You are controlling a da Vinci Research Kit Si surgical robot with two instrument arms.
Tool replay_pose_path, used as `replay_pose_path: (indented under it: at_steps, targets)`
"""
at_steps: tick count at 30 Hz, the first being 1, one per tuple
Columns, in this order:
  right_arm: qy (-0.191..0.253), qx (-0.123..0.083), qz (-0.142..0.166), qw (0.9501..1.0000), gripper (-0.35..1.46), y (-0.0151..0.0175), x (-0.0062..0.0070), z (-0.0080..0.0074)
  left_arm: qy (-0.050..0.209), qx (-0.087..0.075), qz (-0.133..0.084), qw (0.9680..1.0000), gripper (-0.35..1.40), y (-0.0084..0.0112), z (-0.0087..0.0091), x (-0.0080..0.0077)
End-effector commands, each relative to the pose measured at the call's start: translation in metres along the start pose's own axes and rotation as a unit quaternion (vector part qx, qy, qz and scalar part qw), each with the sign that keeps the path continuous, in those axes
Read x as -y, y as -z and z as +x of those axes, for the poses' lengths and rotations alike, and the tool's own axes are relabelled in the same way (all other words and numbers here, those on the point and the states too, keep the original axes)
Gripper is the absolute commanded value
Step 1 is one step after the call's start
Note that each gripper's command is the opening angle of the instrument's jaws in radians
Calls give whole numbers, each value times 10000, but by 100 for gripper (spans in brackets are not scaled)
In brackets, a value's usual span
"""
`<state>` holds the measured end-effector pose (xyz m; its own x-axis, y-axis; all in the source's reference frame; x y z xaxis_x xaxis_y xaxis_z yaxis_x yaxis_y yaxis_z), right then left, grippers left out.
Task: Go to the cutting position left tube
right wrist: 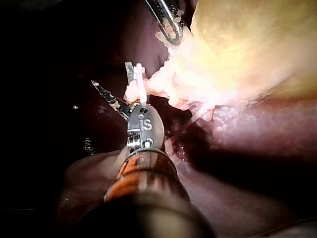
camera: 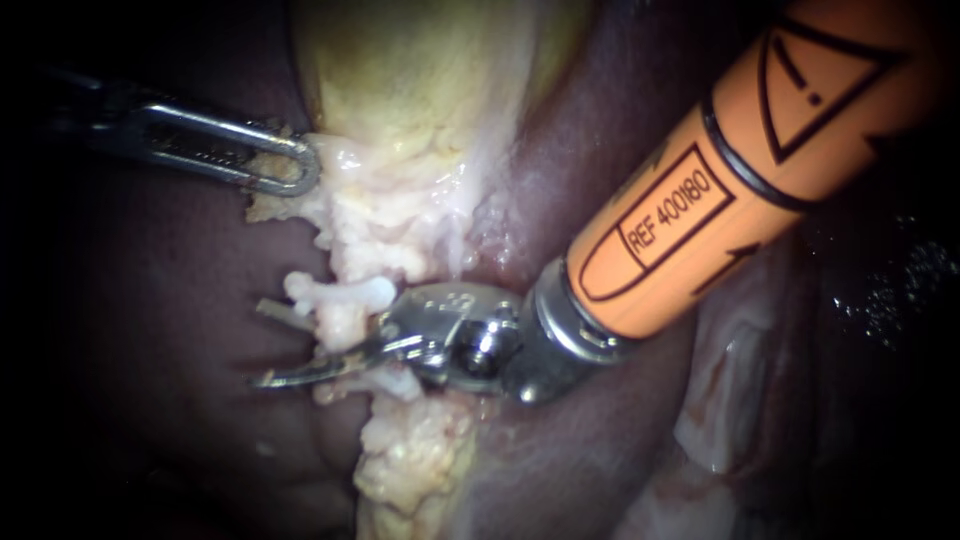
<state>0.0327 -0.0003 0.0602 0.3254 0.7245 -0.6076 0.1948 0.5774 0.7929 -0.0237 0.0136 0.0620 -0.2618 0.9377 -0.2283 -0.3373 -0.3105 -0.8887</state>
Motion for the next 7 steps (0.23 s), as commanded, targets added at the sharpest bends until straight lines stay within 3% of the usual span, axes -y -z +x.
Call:
replay_pose_path:
  at_steps: [1,7]
  targets:
    - [2,-1,-1,10000,145,0,-2,-2,0,0,1,10000,-35,0,0,1]
    - [-38,9,-19,10000,145,0,-13,-11,0,-1,1,10000,-35,0,1,1]
